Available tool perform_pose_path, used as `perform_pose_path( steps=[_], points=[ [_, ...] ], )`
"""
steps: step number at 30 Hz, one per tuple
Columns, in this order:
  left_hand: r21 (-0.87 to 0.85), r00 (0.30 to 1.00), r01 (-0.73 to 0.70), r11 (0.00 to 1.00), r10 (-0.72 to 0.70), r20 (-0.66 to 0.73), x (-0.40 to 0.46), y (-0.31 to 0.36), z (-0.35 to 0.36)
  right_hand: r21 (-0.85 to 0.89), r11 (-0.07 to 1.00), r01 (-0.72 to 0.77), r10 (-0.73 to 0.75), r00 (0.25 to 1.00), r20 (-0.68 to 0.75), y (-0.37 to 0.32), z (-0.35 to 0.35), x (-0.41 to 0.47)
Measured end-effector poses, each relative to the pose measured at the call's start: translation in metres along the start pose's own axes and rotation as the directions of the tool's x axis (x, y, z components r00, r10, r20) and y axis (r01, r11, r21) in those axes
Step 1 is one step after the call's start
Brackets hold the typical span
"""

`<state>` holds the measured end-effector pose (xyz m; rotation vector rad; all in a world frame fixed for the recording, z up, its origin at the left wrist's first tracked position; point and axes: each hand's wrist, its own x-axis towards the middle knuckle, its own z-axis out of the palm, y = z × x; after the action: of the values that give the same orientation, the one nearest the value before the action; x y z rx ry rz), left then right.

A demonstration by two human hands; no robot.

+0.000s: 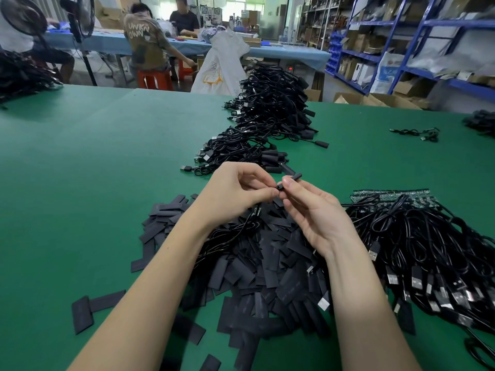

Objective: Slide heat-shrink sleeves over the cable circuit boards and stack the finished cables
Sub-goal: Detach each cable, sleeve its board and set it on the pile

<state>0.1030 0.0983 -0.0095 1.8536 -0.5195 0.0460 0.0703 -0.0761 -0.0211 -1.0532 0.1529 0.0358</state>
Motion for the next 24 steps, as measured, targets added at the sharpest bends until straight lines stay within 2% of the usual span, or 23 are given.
perform_pose_path(
  steps=[4,7,12,24],
  points=[
    [-0.023,0.999,0.015,1.000,-0.015,-0.033,0.001,-0.002,0.005,-0.048,0.998,0.037,-0.038,0.999,-0.028,0.001,0.004,0.000],
    [-0.054,0.997,0.036,0.998,-0.039,-0.061,0.002,-0.004,0.007,-0.094,0.986,0.140,-0.147,0.986,-0.073,0.004,0.009,0.000],
    [-0.126,0.995,0.042,0.991,-0.053,-0.086,0.004,-0.006,0.004,-0.056,0.960,0.274,-0.278,0.956,-0.090,0.004,0.013,-0.002],
    [-0.093,0.996,0.056,0.994,-0.062,-0.064,0.004,-0.003,0.005,-0.096,0.944,0.316,-0.325,0.940,-0.103,0.006,0.016,-0.001]
  ],
)
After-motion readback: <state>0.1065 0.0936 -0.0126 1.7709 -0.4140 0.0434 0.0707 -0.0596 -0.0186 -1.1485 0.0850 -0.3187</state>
